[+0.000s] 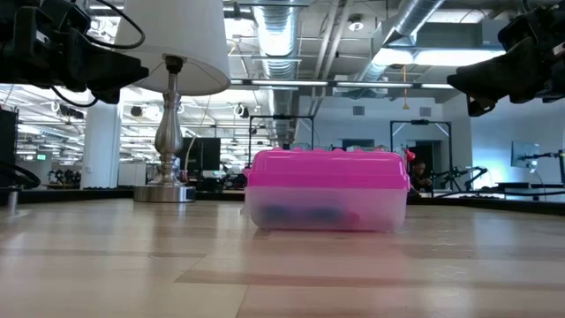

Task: Pick & place school supplies into a supply box
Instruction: Return to Home Position

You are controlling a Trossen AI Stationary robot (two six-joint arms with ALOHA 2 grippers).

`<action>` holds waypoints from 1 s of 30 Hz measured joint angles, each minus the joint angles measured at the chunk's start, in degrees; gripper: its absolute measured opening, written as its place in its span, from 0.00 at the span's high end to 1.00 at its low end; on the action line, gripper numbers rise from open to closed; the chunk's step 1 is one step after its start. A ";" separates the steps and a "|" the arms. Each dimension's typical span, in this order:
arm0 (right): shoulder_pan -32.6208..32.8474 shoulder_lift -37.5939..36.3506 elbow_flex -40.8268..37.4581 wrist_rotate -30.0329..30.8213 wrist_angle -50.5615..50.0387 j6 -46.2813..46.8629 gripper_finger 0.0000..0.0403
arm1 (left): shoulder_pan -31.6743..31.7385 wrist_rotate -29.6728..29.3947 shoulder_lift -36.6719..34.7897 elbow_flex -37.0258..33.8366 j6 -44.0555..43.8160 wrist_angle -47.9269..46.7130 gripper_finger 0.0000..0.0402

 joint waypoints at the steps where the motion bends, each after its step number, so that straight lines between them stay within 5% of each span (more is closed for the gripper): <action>1: 0.00 -0.02 0.00 0.00 0.00 -0.02 0.77 | 0.00 0.00 0.02 0.00 0.34 -0.01 0.68; 30: 0.00 0.00 0.00 -0.02 0.00 0.00 0.77 | 0.02 0.02 0.00 0.00 -0.14 0.00 0.68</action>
